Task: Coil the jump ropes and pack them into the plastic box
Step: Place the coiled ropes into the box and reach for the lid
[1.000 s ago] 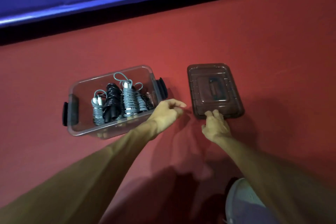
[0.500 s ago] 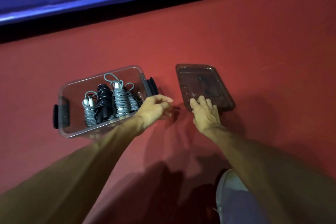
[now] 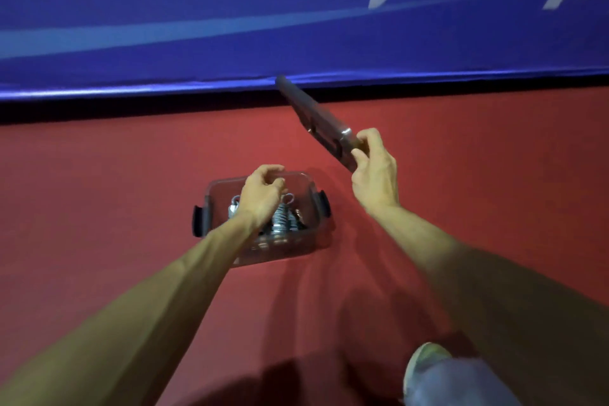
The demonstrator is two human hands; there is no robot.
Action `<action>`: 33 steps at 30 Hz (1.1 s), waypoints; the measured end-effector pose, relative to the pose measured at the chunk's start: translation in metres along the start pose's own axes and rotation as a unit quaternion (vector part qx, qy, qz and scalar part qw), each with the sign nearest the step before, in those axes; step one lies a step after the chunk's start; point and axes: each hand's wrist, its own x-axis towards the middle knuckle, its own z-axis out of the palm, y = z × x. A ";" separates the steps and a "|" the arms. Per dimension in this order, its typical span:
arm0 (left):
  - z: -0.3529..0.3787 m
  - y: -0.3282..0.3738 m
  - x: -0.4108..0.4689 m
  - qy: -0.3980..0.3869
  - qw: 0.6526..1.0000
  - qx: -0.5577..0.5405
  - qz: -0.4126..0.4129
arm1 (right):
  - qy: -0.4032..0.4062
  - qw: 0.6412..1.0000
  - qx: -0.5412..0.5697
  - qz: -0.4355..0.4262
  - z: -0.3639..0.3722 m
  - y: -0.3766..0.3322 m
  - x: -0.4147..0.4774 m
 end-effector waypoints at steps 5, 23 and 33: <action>-0.074 -0.004 -0.016 0.086 0.995 0.058 -0.007 | 0.027 0.992 0.116 0.031 0.025 -0.066 -0.005; -0.153 -0.088 -0.012 0.160 0.967 0.110 -0.163 | -0.014 0.953 0.152 0.262 0.093 -0.032 0.008; -0.105 -0.103 0.037 0.220 0.925 0.264 -0.162 | -0.136 0.959 0.012 0.250 0.116 0.071 -0.009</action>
